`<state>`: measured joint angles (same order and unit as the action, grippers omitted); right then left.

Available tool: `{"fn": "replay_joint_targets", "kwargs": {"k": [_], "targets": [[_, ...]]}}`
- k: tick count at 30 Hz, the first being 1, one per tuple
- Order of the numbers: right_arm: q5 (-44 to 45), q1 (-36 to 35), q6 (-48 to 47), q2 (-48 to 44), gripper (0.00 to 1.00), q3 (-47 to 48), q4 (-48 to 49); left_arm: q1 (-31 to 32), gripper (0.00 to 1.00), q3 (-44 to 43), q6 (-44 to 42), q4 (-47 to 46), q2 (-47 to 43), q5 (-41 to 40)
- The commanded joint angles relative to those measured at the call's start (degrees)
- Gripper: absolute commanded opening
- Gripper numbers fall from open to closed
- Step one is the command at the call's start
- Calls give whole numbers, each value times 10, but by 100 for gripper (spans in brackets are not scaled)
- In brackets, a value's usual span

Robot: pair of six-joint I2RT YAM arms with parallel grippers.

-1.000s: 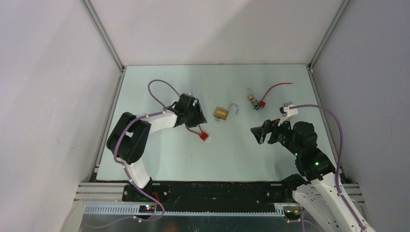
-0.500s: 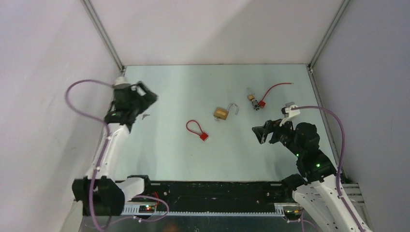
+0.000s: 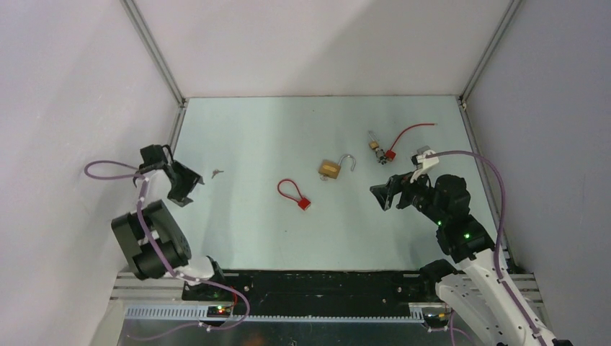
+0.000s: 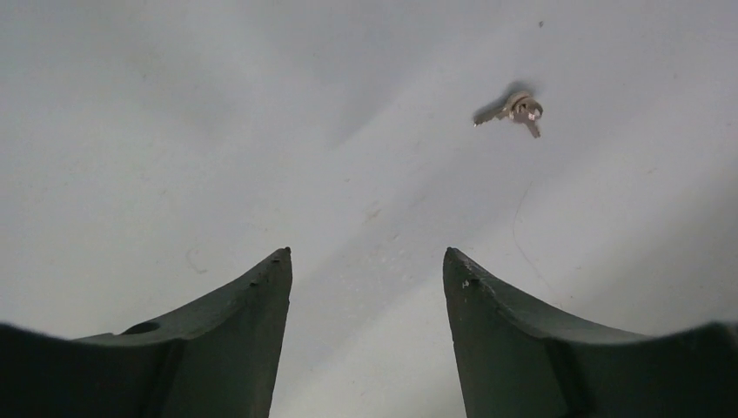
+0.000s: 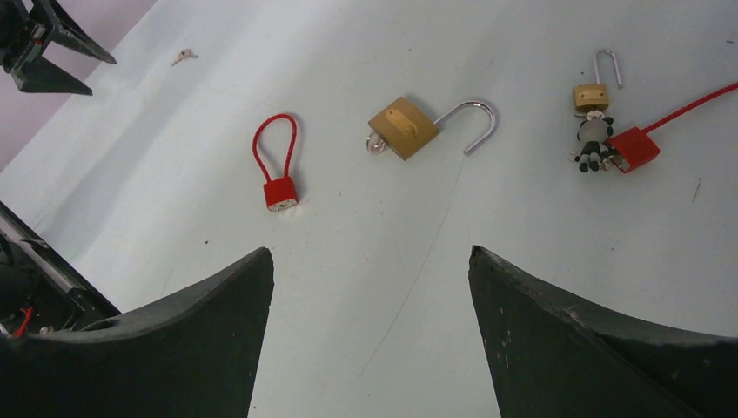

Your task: Unlock with the key

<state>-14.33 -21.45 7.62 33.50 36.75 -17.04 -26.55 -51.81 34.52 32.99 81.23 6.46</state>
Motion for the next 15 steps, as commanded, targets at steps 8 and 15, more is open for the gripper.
{"fn": "replay_joint_targets", "kwargs": {"k": [8,15], "targets": [[-3,8,-23,10,85,2,23,111,68,-194,-53,19,196,-126],[8,11,-27,12,85,2,20,166,62,-308,-77,90,321,-171]]}}
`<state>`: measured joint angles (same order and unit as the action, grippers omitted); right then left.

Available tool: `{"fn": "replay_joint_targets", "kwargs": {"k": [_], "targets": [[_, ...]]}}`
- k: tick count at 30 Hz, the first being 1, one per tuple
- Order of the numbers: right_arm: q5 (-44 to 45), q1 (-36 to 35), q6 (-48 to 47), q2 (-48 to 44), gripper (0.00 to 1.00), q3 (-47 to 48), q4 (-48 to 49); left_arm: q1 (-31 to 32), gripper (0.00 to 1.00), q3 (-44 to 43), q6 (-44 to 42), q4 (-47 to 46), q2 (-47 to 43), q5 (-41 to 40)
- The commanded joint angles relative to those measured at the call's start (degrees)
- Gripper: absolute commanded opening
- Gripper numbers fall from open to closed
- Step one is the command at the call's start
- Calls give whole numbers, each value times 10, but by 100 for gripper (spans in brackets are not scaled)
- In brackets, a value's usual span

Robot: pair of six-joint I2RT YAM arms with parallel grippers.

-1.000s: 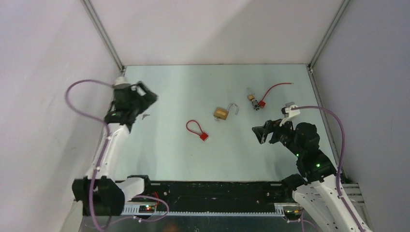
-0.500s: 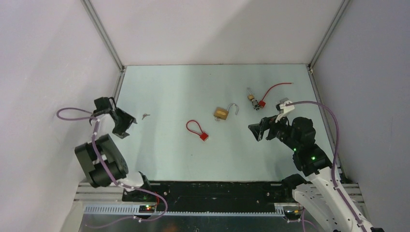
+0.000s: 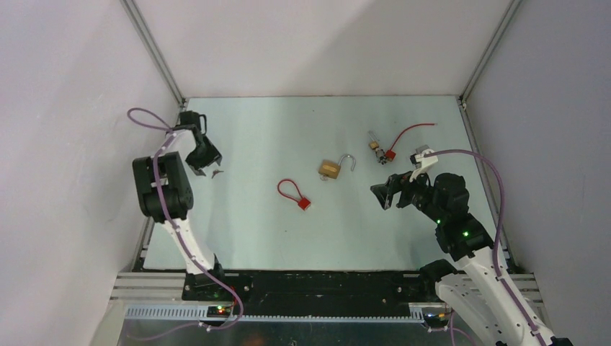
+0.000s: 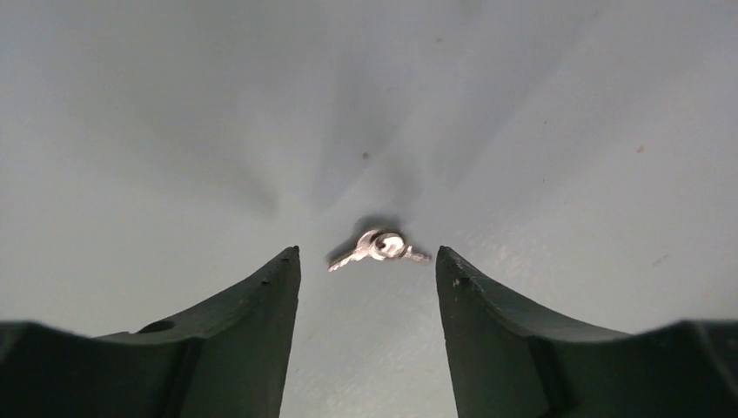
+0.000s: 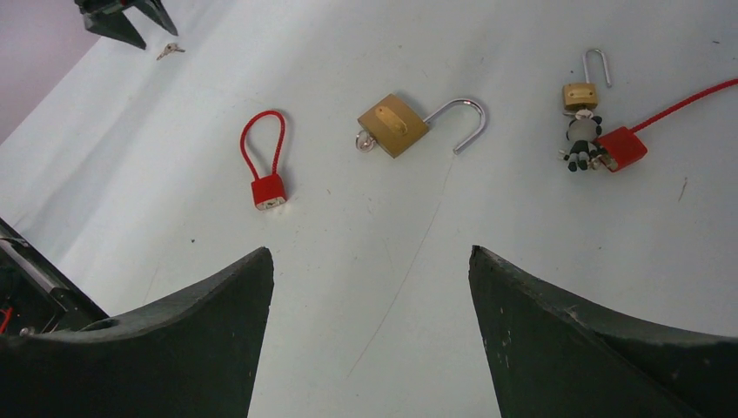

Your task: Unlock with the key

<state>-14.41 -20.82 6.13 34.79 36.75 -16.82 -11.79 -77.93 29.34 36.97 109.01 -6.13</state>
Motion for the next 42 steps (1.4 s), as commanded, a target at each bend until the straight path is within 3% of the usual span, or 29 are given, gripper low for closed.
{"fn": "replay_joint_targets", "kwargs": {"k": [1,10,20,23,28,30,31,35,42], "targets": [[10,5,-12,-2,85,2,18,18,59,-57,-24,53,49,-45],[14,9,-12,1,85,2,20,25,47,-88,-40,82,104,-27],[10,10,-9,-11,85,3,20,34,1,-80,-48,95,88,31],[4,10,-7,-15,85,2,24,52,0,-65,-45,95,37,46],[-6,10,-2,-17,85,3,35,95,0,-11,-40,94,-31,57],[-10,10,1,-17,85,3,37,122,14,9,-43,93,-57,56],[-13,10,4,-18,85,3,37,144,29,22,-44,93,-61,48],[-18,10,20,-23,85,2,34,174,52,51,-30,93,-71,12],[-24,9,33,-46,85,2,10,176,54,46,-30,92,-42,-11]]}}
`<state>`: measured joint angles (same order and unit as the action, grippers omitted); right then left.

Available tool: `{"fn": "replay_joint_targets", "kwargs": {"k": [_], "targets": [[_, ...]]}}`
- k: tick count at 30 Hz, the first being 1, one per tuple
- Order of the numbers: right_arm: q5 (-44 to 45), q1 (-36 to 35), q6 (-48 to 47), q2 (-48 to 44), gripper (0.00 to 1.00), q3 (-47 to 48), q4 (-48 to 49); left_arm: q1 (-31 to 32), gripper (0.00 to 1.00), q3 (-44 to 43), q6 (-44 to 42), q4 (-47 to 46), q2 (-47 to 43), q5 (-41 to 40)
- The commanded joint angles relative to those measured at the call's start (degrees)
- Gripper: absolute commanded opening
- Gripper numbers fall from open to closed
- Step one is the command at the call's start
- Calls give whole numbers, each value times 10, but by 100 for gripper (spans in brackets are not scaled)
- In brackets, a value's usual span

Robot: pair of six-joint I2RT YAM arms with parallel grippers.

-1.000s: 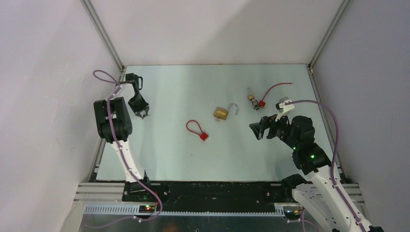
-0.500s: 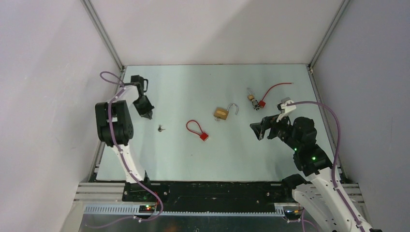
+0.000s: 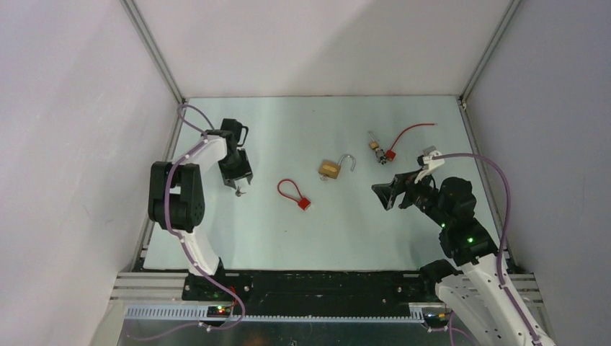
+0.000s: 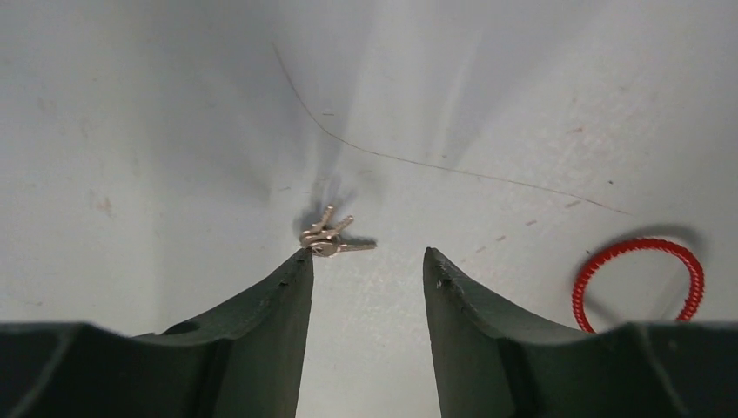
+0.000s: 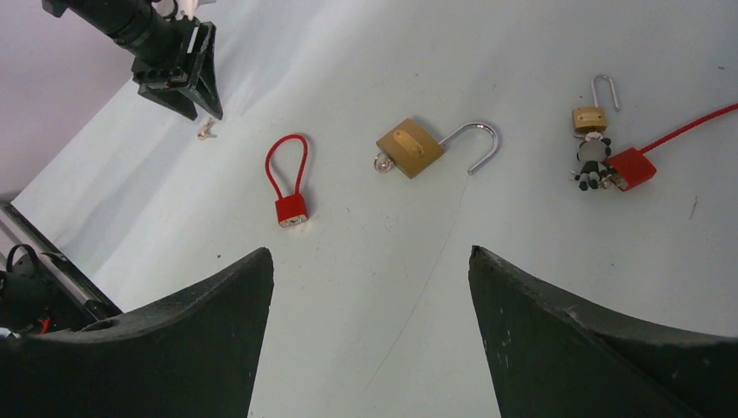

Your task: Unlock with the key

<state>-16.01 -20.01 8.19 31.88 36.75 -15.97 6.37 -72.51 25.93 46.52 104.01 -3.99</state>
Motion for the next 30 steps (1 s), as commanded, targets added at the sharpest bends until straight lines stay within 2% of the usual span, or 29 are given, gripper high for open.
{"fn": "replay_joint_targets", "kwargs": {"k": [1,5,11,13,16,23,30], "targets": [[-8,1,12,-20,85,2,-3,-7,54,-10,5,-4,10,-35],[-2,1,12,-36,85,1,-24,-13,54,-10,5,-5,29,-38],[5,1,24,-63,85,-10,-37,-26,45,11,13,-5,33,-34],[5,1,29,-66,85,-14,-36,-29,40,16,12,-5,31,-25],[4,1,39,-68,85,-18,-29,-31,26,27,9,-6,26,-11],[5,-1,77,-77,84,-32,-10,-28,2,67,11,-9,0,53],[20,-30,117,-88,82,-59,5,-7,0,157,48,-57,-89,141]]}}
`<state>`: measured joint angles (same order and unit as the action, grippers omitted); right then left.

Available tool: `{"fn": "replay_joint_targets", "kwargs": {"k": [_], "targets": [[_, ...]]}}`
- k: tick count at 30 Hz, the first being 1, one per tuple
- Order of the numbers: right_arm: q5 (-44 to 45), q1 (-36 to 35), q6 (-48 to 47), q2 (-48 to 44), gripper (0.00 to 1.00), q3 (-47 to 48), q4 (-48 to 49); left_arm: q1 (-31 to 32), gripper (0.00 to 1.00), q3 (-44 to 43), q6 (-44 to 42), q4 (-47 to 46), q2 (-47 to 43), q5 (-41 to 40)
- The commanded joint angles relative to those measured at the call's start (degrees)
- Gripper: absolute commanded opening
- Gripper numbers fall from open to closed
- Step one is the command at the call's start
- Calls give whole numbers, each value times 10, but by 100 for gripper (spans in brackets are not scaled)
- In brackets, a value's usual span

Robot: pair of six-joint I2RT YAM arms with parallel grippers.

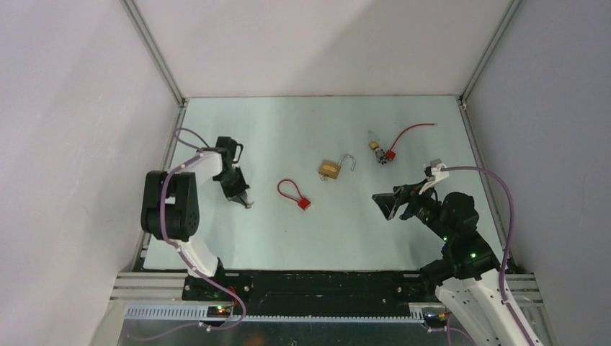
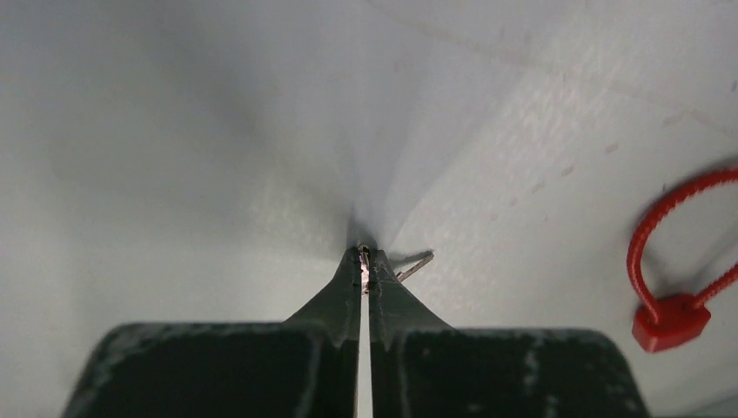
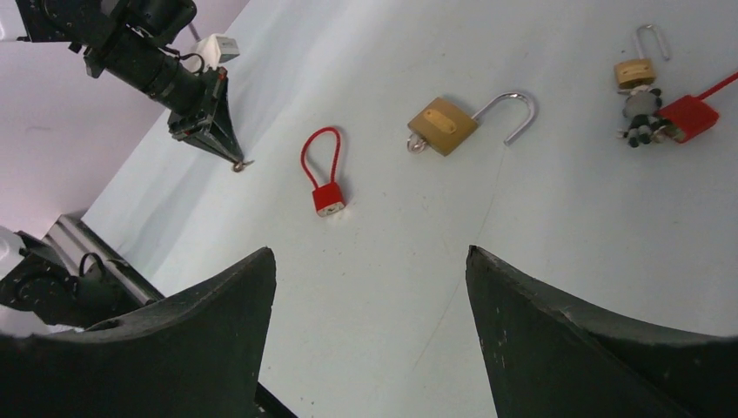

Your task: Unlock with the key

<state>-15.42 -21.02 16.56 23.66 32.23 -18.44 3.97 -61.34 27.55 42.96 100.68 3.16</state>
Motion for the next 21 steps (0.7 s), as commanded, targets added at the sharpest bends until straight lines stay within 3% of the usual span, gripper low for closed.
{"fn": "replay_joint_targets", "kwargs": {"k": [1,5,10,15,21], "targets": [[17,-34,41,-5,82,-16,32,21,0,65,38,-35,-66,76],[49,-95,59,22,82,-27,45,55,0,110,78,-66,-127,98],[104,-192,66,99,81,-29,89,143,0,136,161,-106,-188,98],[75,-213,81,188,82,-35,161,234,0,133,273,-145,-218,78],[45,-215,118,214,81,-88,308,334,0,93,346,-155,-228,35]]}}
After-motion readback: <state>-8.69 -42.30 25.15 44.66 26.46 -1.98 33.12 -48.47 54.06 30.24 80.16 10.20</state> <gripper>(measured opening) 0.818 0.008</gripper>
